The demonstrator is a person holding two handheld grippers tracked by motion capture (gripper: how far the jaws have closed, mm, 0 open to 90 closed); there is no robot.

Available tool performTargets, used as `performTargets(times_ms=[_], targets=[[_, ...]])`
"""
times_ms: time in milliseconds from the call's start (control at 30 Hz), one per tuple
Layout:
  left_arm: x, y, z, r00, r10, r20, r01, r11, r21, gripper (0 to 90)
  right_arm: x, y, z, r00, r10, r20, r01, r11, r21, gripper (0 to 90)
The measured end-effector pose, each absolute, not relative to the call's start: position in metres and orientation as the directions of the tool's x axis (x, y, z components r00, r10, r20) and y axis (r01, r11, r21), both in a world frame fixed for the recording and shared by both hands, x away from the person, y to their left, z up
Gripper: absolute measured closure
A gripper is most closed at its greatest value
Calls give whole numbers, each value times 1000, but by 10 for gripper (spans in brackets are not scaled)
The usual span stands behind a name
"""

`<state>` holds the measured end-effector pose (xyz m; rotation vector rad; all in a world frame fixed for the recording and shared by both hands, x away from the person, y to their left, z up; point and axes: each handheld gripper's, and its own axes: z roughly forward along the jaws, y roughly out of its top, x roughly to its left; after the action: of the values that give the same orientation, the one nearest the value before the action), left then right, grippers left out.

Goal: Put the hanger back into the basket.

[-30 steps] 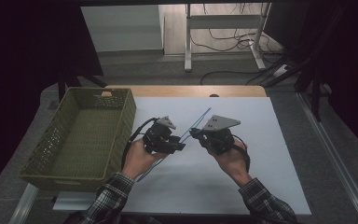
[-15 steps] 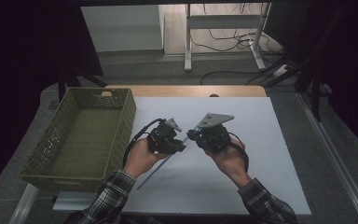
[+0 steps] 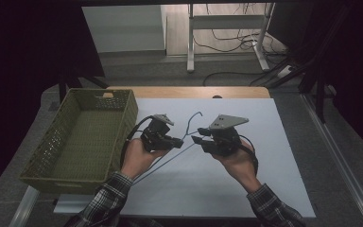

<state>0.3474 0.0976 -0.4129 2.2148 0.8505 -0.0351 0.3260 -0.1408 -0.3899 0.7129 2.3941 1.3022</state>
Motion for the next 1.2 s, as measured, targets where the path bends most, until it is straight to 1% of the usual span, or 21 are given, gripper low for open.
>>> performTargets(times_ms=[33,233,267,300,333,467,500,533,567,667,700,733,800,967,1000,1133,1167,1200], targets=[[347,102,-411,775,568,-277,588,-488,645,871,323,-150,-390,-823,567,-33,283,461,841,541],[344,118,-400,763,569,-306,601,-452,659,870,314,-174,-397,-822,570,-10,316,470,824,391],[344,118,-400,763,569,-306,601,-452,659,870,314,-174,-397,-822,570,-10,316,470,824,391],[343,124,-394,759,569,-316,604,-435,668,871,310,-182,-399,-819,574,-11,320,472,821,335],[342,127,-391,758,569,-318,604,-428,673,870,309,-186,-400,-820,572,-6,324,473,819,306],[338,142,-376,751,582,-311,601,-409,687,870,303,-200,-402,-812,584,8,339,459,822,228],[338,142,-376,751,582,-311,601,-409,687,870,303,-200,-402,-812,584,8,339,459,822,228],[338,152,-369,744,588,-316,603,-388,697,870,298,-206,-403,-802,597,14,349,450,822,198],[338,152,-369,744,588,-316,603,-388,697,870,298,-206,-403,-802,597,14,349,450,822,198],[338,171,-361,727,593,-345,615,-341,711,870,293,-217,-406,-794,608,22,361,442,821,147],[338,176,-359,725,594,-349,616,-334,713,870,293,-217,-406,-794,608,22,361,442,821,147],[336,187,-354,717,600,-356,620,-314,719,870,291,-221,-407,-789,614,27,370,439,819,120],[335,193,-351,714,604,-355,620,-309,721,870,290,-223,-409,-786,618,25,372,439,818,110],[331,231,-336,681,650,-338,624,-272,733,870,282,-235,-416,-773,633,46,403,432,807,64],[331,231,-336,681,650,-338,624,-272,733,870,281,-236,-417,-769,637,49,407,429,806,56],[331,258,-334,659,673,-335,629,-250,736,870,278,-245,-422,-757,647,84,431,400,809,22],[332,272,-335,650,679,-341,634,-238,736,870,277,-247,-423,-754,650,90,435,393,810,18],[332,272,-335,650,679,-341,634,-238,736,870,276,-249,-424,-751,653,95,441,390,808,16]])
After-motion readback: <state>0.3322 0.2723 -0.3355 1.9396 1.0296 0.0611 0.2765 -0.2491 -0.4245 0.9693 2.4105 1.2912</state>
